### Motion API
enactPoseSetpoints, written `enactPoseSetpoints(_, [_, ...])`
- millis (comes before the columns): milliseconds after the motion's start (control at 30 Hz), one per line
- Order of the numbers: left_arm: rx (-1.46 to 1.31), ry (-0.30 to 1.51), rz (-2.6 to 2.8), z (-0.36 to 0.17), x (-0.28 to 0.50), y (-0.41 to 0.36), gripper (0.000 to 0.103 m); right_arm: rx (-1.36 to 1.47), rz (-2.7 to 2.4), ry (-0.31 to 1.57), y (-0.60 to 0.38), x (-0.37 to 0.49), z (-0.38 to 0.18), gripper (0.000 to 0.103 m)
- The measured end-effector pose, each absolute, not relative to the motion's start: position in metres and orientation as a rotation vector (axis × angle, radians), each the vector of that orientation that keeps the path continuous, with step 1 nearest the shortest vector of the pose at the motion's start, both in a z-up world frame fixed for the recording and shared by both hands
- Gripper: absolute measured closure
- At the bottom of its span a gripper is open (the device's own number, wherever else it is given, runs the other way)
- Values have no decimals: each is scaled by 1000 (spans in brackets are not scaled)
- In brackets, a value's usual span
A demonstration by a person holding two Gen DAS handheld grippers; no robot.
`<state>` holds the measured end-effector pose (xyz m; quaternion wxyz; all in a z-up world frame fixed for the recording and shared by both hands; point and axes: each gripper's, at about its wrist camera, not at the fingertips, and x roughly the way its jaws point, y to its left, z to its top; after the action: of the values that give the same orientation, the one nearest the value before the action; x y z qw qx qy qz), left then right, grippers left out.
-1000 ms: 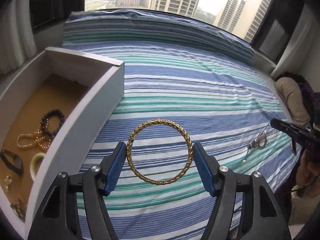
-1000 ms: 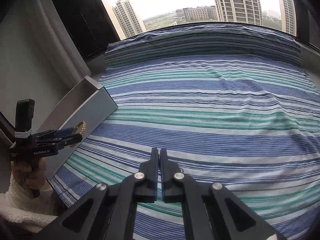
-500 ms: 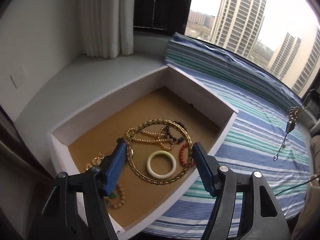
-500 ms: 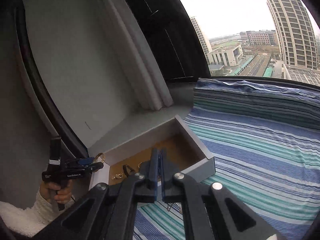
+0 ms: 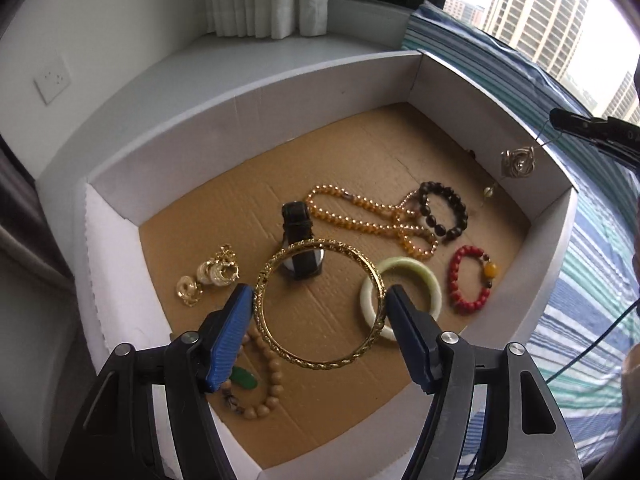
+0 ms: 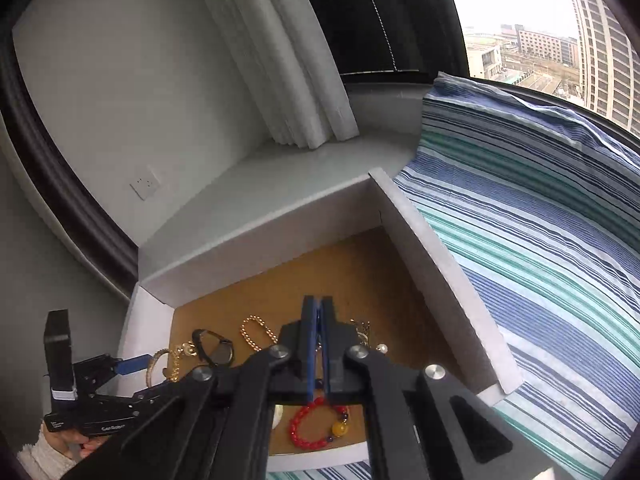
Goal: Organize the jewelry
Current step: 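Carry the gold bangle and pendant into the white box with both tools, then release the bangle and pendant in the box and withdraw both tools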
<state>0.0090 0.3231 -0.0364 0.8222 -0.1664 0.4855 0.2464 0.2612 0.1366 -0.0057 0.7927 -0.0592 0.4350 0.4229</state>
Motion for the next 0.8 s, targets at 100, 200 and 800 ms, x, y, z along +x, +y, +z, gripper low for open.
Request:
enactPoseSetpoints(100, [-326, 1016, 558, -37, 7, 316, 15, -213, 819, 986, 144, 275, -36, 90])
enactPoseSetpoints(200, [-291, 946, 614, -24, 3, 308, 3, -231, 780, 949, 137, 271, -30, 28])
enactPoseSetpoints(800, [-384, 832, 852, 36, -28, 297, 2, -548, 858, 885, 173, 162, 2, 25])
